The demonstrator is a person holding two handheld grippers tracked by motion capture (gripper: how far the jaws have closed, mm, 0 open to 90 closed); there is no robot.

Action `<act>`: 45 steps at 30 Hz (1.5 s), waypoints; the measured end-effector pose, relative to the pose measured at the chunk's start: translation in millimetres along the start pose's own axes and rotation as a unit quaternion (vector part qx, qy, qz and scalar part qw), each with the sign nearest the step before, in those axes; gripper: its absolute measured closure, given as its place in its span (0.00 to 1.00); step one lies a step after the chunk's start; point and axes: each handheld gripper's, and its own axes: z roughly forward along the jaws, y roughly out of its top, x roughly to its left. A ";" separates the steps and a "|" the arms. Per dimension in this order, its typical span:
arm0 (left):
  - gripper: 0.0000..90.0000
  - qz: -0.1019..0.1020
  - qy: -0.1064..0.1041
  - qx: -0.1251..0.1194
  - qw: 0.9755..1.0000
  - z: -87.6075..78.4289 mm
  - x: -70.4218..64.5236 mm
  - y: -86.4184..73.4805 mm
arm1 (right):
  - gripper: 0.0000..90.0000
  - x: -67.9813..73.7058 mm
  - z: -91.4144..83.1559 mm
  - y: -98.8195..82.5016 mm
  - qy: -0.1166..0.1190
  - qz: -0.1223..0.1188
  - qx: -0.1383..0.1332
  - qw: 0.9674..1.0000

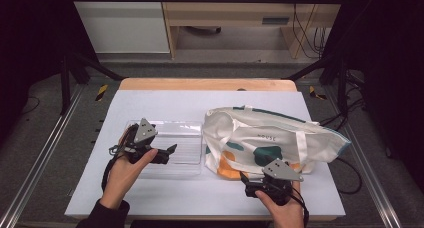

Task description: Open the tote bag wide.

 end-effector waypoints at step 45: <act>0.40 0.143 -0.176 0.009 0.974 86.1 -51.9 194.5 | 0.56 -67.8 -31.4 103.9 0.001 -0.198 -0.003 0.980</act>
